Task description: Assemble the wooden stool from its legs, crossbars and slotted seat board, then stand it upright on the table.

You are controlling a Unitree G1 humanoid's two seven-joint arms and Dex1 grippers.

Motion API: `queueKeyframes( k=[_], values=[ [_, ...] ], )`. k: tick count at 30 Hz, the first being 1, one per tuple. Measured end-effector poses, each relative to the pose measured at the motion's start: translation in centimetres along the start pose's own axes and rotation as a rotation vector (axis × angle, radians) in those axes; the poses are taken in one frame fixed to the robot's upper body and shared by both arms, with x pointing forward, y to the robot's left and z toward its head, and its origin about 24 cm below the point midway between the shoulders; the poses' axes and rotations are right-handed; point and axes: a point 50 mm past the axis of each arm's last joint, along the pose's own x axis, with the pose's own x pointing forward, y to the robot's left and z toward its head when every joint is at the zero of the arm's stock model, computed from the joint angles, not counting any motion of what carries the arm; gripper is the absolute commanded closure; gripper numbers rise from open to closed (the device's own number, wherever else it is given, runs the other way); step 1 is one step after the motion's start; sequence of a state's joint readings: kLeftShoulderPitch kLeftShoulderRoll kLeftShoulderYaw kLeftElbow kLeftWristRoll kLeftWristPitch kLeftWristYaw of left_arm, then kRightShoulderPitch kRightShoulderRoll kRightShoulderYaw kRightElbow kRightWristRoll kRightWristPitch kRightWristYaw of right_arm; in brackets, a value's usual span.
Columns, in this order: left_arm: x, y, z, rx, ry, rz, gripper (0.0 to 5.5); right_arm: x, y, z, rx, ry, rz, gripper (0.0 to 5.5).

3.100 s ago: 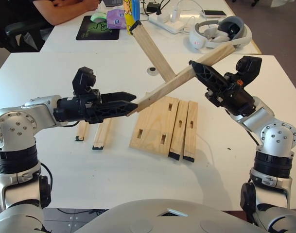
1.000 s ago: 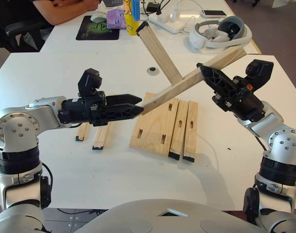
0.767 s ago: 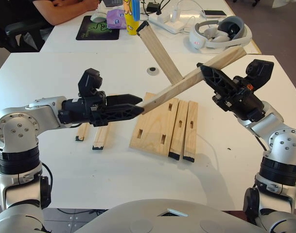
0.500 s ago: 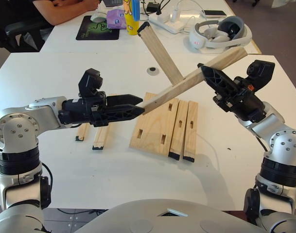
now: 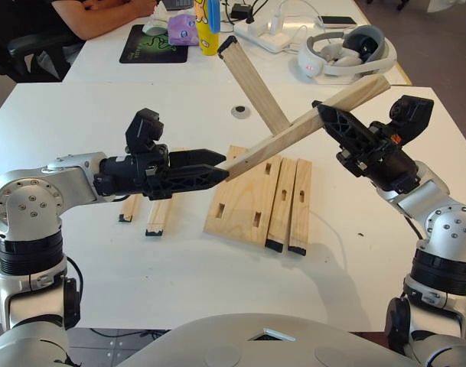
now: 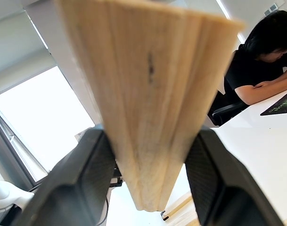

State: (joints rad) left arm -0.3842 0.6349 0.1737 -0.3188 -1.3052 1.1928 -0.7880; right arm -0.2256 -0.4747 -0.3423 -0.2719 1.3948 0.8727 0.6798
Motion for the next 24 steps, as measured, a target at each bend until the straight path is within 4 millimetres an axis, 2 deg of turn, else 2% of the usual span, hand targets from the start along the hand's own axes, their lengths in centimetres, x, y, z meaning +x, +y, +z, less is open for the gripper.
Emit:
queueKeyframes(
  k=[24],
  values=[
    [0.37,0.27,-0.27,-0.016,0.010,-0.009,2.38,-0.38,0.10,0.00,0.008,-0.004,-0.004,3.44]
  ],
)
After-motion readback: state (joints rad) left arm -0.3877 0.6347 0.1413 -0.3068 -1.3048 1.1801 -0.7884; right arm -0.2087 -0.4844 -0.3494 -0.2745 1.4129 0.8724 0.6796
